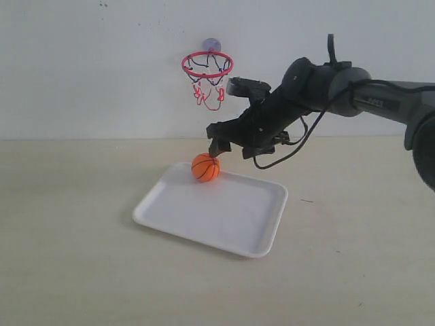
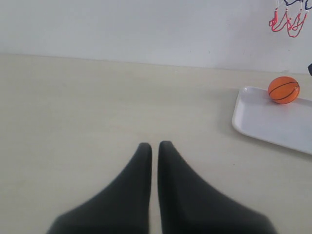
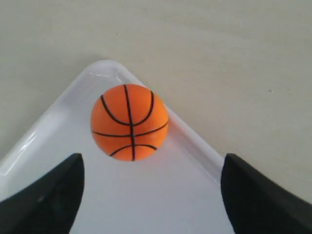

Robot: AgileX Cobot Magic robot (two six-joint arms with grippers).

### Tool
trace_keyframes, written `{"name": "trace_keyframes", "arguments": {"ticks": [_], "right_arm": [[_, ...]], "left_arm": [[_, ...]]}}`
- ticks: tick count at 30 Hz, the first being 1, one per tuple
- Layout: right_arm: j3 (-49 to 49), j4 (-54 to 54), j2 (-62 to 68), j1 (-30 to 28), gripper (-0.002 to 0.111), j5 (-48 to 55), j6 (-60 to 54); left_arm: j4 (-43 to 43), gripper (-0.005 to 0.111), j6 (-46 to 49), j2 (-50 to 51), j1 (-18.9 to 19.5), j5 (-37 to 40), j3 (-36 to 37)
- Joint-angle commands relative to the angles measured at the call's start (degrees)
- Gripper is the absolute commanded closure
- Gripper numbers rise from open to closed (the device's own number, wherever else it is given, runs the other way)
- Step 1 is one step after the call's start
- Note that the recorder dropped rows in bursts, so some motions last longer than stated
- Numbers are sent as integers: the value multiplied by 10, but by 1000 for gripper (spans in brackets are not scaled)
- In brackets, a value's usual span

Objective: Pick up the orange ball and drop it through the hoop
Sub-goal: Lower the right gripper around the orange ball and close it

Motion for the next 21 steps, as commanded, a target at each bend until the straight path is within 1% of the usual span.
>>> {"name": "trace_keyframes", "arguments": {"ticks": [1, 3, 4, 6, 11, 21], "right_arm": [[-4, 5, 3, 22, 34, -23, -7], [-4, -6, 3, 40, 34, -56, -20], [-4, -30, 3, 47, 34, -79, -19], [-4, -49, 3, 55, 34, -93, -8], [-4, -72, 3, 55, 34, -99, -1], [-4, -75, 9, 55, 34, -88, -8]], "left_arm": [[-4, 103, -4, -2, 1, -7, 2], [-4, 103, -4, -2, 1, -7, 2], [-4, 103, -4, -2, 1, -7, 2], [-4, 103, -4, -2, 1, -7, 2], [-4, 103, -4, -2, 1, -7, 2], [-4, 103, -4, -2, 1, -7, 2]]}}
